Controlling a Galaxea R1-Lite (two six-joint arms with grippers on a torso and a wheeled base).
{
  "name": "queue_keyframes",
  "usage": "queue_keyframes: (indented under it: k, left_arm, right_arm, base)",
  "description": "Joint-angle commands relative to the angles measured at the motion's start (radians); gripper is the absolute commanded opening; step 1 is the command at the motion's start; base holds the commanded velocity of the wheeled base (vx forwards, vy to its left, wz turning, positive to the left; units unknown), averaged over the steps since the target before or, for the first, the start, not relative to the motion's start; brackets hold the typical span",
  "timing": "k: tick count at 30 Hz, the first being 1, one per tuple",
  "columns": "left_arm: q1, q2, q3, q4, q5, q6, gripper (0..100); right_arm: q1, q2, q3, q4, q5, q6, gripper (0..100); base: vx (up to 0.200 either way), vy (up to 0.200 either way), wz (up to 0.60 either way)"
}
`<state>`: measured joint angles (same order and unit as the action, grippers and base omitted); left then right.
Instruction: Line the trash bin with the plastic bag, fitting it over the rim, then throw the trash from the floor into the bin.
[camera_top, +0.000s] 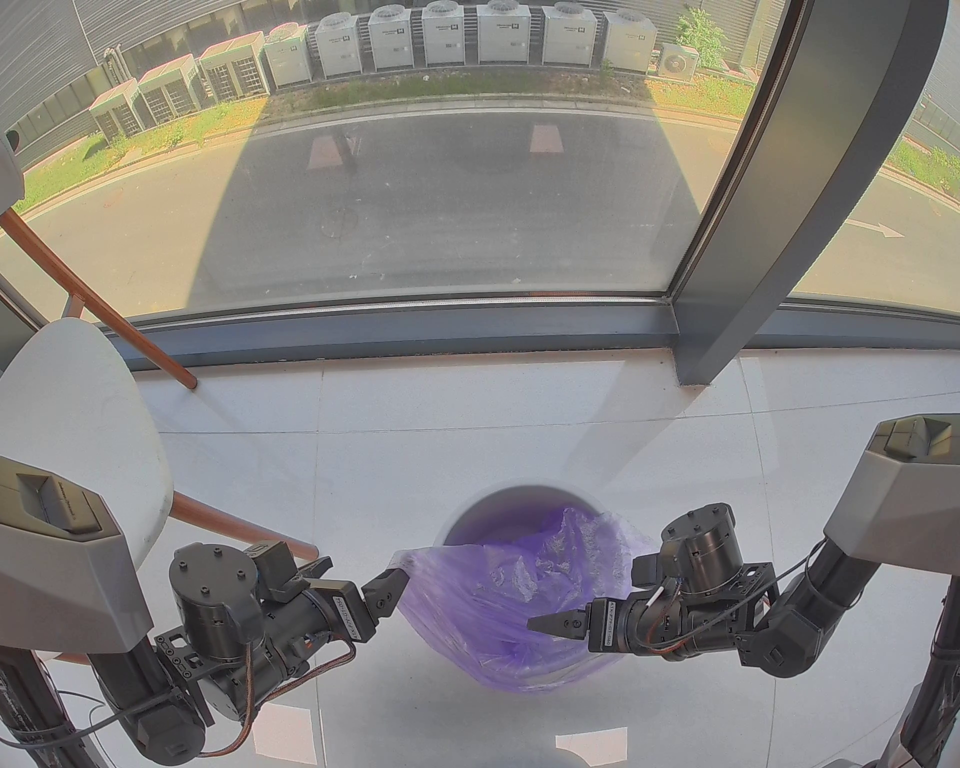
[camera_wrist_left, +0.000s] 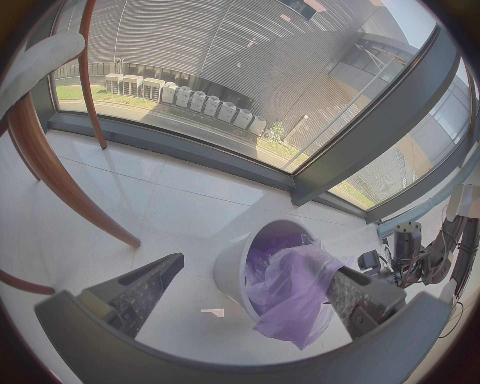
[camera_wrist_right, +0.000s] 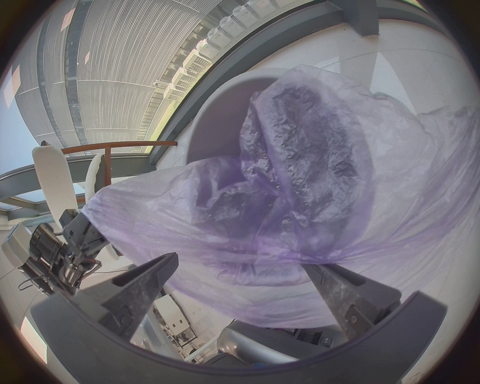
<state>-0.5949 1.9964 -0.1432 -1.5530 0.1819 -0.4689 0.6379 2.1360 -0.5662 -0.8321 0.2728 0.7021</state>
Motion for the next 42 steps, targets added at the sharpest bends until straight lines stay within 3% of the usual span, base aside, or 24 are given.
queue_keyframes:
  k: [1,12,22,23,35,42]
  left_arm:
    - [0.0,-0.011,0.005,-0.018,0.005,0.0,100]
    - [0.0,-0.034,0.027,-0.018,0.028,-0.013,100]
    - [-0.011,-0.034,0.039,-0.018,0.028,-0.014,100]
    - [-0.016,-0.034,0.039,-0.018,0.028,-0.014,100]
    - [-0.017,-0.028,0.043,-0.018,0.027,-0.013,100]
    - [-0.02,-0.025,0.042,-0.018,0.027,-0.013,100]
  right_arm:
    - [-0.006,0.038,-0.009,-0.001,-0.021,-0.001,100]
    - [-0.04,0.105,-0.146,0.001,-0.093,-0.001,100]
    - [-0.032,0.047,-0.187,-0.001,-0.104,0.004,100]
    - [-0.03,0.044,-0.187,-0.001,-0.104,0.002,0]
    - [-0.014,-0.028,-0.162,-0.001,-0.13,0.002,0]
    - [-0.026,-0.031,-0.271,-0.001,-0.129,-0.001,0]
  base:
    - [0.0,0.0,0.0]
    - [0.0,0.0,0.0]
    - [0.0,0.0,0.0]
    - [0.0,0.0,0.0]
    - [0.0,0.0,0.0]
    - [0.0,0.0,0.0]
